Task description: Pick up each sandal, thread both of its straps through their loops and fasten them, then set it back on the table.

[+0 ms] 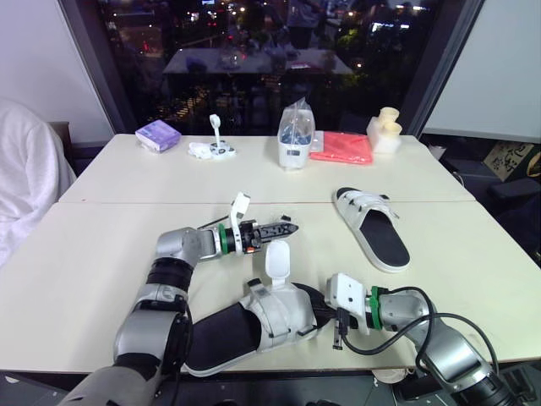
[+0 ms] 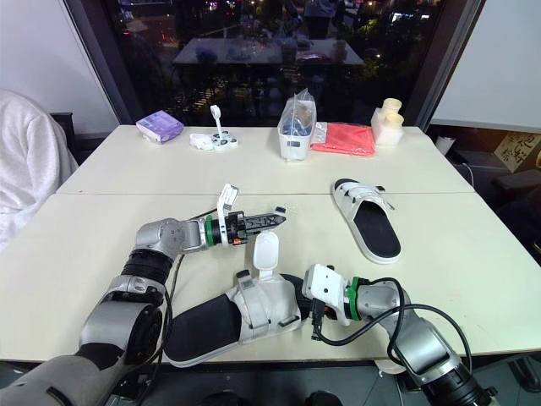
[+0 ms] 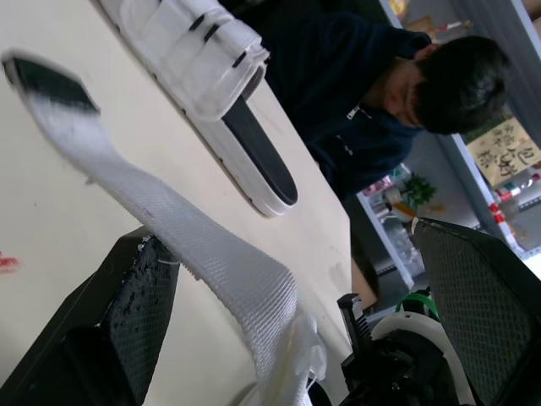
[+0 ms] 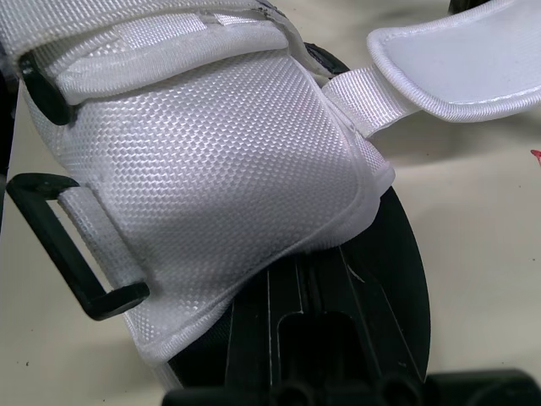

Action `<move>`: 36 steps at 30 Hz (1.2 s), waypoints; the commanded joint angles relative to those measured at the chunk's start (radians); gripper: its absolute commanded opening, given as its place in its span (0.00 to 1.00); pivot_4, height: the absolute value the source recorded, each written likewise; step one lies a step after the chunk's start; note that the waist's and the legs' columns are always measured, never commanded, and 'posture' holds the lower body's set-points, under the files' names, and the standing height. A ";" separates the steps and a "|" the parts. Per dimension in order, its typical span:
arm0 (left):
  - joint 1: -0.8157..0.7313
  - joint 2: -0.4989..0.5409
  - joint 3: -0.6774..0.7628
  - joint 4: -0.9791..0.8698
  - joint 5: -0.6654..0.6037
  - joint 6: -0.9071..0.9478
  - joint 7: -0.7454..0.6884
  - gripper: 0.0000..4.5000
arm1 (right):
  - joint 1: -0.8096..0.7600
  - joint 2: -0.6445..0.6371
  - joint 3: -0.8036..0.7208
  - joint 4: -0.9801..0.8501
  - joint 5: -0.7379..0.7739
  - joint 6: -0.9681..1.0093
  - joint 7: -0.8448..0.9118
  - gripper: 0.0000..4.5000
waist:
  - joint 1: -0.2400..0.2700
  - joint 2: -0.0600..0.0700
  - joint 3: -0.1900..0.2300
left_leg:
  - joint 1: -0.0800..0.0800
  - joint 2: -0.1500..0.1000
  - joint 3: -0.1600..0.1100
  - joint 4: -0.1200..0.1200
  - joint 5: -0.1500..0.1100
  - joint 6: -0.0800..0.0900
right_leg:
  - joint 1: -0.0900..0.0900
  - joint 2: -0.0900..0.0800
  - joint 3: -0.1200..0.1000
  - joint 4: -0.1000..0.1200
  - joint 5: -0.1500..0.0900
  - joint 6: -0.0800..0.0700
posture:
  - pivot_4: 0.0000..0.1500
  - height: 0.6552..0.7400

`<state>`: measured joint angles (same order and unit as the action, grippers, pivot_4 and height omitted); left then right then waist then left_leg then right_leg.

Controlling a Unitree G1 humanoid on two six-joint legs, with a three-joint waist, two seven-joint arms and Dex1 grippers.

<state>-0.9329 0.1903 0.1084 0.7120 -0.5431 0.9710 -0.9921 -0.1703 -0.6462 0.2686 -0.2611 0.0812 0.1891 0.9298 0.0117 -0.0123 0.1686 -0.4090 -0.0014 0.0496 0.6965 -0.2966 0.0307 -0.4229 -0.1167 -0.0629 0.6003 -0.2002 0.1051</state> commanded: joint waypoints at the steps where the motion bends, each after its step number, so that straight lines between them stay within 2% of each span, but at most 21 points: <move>1: -0.029 -0.012 0.021 0.033 -0.012 0.005 0.009 0.99 | 0.007 -0.006 0.018 0.005 -0.024 0.007 0.001 0.00 | 0.000 0.000 0.000 | 0.000 0.000 0.000 0.000 0.000 0.000 | 0.000 0.000 0.000 0.000 0.000 0.000 | 1.00 1.00; 8: -0.047 -0.038 0.043 0.167 0.000 -0.019 0.034 0.99 | 0.009 -0.005 0.020 0.000 -0.031 0.009 -0.003 0.00 | 0.000 0.000 0.000 | 0.000 0.000 0.000 0.000 0.000 0.000 | 0.000 0.000 0.000 0.000 0.001 0.001 | 1.00 1.00; 15: -0.140 -0.051 0.187 0.333 -0.035 -0.071 0.120 0.99 | 0.020 -0.006 0.020 -0.005 -0.041 0.007 -0.007 0.00 | 0.000 -0.001 0.001 | 0.000 0.000 0.000 0.000 0.000 0.000 | 0.000 0.000 0.000 0.000 0.001 0.001 | 1.00 1.00; 29: -0.198 -0.036 0.232 0.389 -0.016 -0.100 0.088 0.99 | 0.026 -0.010 0.023 -0.005 -0.046 0.002 -0.012 0.00 | 0.000 -0.001 0.001 | 0.000 0.000 0.000 0.000 0.000 0.000 | 0.000 0.000 0.000 0.000 0.001 0.001 | 1.00 1.00; 32: -0.199 -0.022 0.226 0.376 -0.013 -0.090 0.063 0.81 | 0.025 -0.010 0.023 -0.003 -0.046 0.002 -0.012 0.00 | -0.001 -0.001 0.001 | 0.000 0.000 0.000 0.000 0.000 0.000 | 0.000 0.000 0.000 0.000 0.001 0.001 | 1.00 1.00; 36: -0.192 -0.004 0.211 0.352 -0.007 -0.083 0.030 0.37 | 0.024 -0.011 0.023 -0.001 -0.045 0.001 -0.011 0.00 | -0.001 -0.001 0.001 | 0.000 0.000 0.000 0.000 0.000 0.000 | 0.000 0.000 0.000 0.000 0.001 0.001 | 1.00 1.00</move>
<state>-1.1062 0.1791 0.3260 1.1089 -0.5507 0.8869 -0.9351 -0.1610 -0.6463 0.2722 -0.2735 0.0598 0.1791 0.9143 0.0111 -0.0137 0.1694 -0.4090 -0.0015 0.0497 0.6965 -0.2966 0.0306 -0.4228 -0.1167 -0.0630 0.6003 -0.1994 0.1066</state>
